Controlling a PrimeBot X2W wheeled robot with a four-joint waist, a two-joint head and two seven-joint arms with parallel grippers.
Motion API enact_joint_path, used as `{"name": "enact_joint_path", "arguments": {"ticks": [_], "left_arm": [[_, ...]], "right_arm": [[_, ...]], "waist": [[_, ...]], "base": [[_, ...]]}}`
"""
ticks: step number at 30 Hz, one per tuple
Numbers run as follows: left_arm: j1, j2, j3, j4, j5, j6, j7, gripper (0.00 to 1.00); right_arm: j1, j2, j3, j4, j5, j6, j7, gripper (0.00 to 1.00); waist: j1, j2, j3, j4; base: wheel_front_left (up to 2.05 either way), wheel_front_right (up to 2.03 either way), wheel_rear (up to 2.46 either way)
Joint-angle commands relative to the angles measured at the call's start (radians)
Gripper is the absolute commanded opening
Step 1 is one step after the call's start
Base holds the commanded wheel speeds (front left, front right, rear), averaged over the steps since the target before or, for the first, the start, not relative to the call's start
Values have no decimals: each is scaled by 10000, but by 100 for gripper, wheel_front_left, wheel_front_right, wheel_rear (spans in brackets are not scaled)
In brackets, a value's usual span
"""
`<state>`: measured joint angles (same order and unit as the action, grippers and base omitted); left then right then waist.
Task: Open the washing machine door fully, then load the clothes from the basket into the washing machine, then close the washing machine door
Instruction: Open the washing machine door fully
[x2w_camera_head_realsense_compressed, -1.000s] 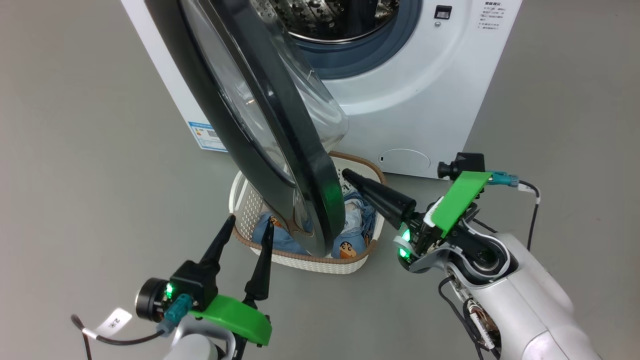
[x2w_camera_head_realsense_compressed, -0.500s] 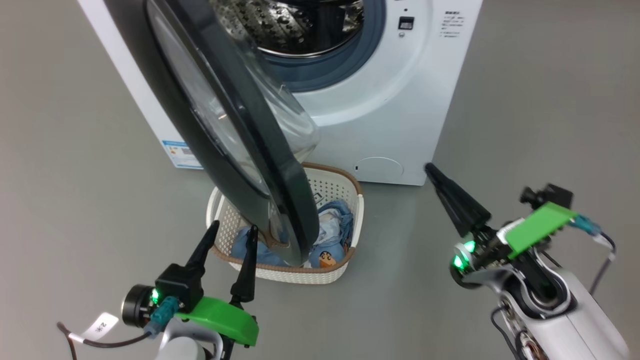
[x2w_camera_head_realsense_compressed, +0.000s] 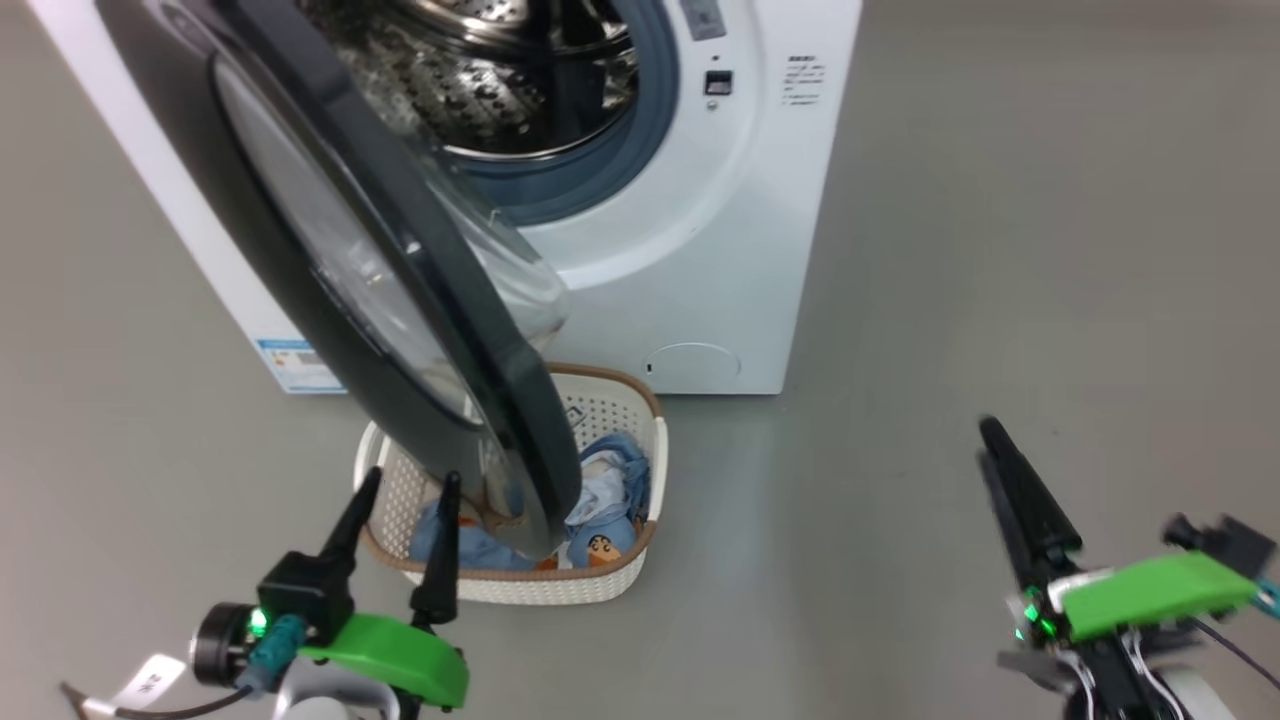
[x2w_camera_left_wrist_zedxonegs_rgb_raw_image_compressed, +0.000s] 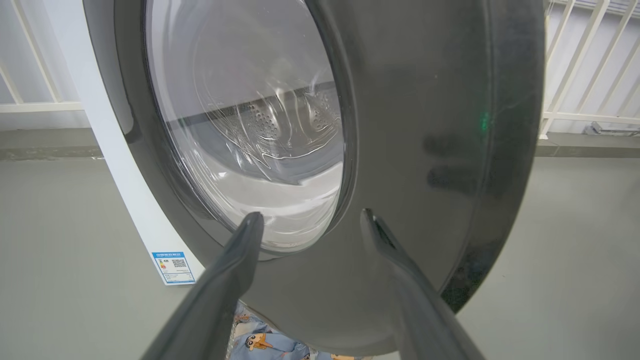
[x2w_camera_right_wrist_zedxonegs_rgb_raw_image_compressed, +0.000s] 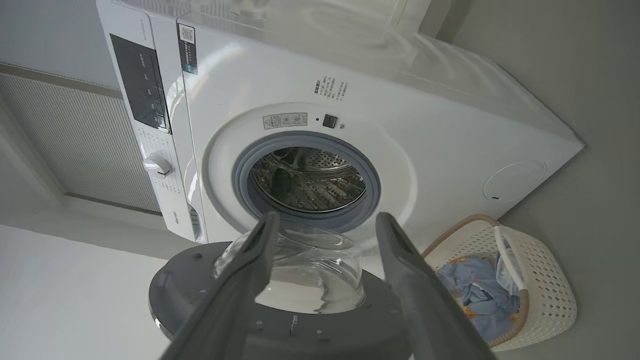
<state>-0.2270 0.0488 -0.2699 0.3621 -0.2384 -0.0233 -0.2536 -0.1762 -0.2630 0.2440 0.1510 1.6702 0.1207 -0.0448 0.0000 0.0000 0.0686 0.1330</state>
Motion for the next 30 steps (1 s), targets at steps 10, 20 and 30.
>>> {"name": "enact_joint_path", "arguments": {"ticks": [10, 20, 30], "left_arm": [[165, 336, 907, -381, 116, -5, -82, 100], [241, 291, 1031, -336, 146, -80, -82, 100], [373, 239, 1024, -138, 168, -194, -82, 100]], "right_arm": [[1067, -1010, -900, 684, -5681, 100, -2130, 100], [1823, 626, -4057, -735, -12719, 100, -2167, 100], [2474, 1798, -3715, -1457, -15322, 100, -1913, 100]], "waist": [[0, 0, -290, -667], [0, 0, -367, -712], [0, 0, -655, -570]], "base": [[0, 0, 0], [0, 0, 0], [0, 0, 0]]}}
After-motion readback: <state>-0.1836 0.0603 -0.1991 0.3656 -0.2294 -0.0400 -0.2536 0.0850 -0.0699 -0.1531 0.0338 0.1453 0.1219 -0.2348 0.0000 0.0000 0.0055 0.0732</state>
